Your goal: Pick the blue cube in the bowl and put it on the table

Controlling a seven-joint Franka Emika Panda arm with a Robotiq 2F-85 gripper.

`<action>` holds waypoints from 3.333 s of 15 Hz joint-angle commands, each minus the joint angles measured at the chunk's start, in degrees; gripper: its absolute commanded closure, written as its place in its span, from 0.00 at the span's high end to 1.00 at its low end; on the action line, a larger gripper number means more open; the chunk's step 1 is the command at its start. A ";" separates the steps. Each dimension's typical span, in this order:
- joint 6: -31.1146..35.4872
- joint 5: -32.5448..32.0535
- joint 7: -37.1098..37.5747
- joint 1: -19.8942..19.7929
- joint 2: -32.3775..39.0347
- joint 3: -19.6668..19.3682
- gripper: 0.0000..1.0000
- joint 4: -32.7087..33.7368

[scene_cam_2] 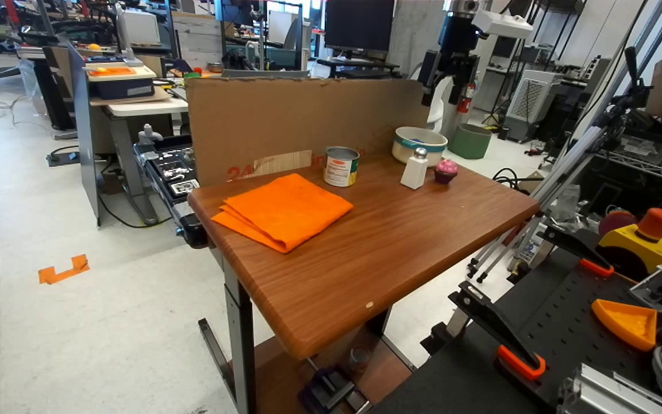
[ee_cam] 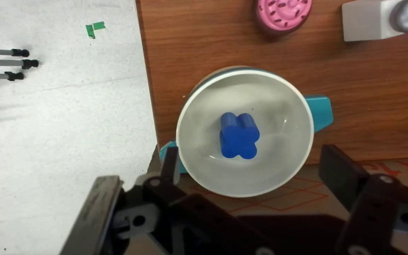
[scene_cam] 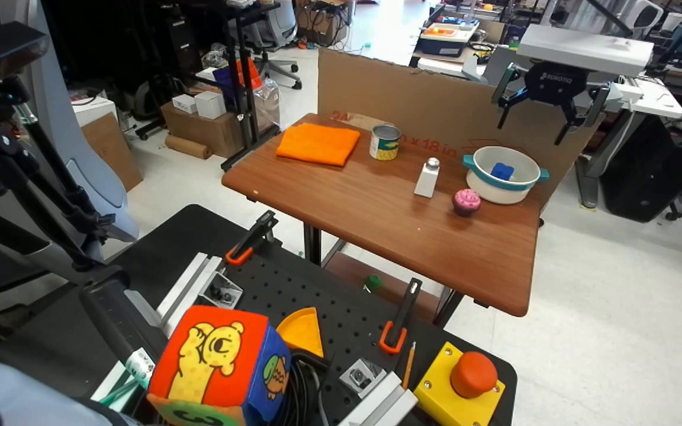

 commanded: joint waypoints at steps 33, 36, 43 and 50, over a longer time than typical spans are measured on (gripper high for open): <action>-17.42 -6.11 8.48 1.97 23.56 -0.32 0.27 29.71; -17.09 -6.89 7.58 2.62 21.02 0.03 0.16 27.21; -13.01 -13.60 1.00 5.89 5.13 -0.03 0.16 8.74; -4.74 -15.23 -1.92 6.35 -10.64 3.25 0.16 -10.38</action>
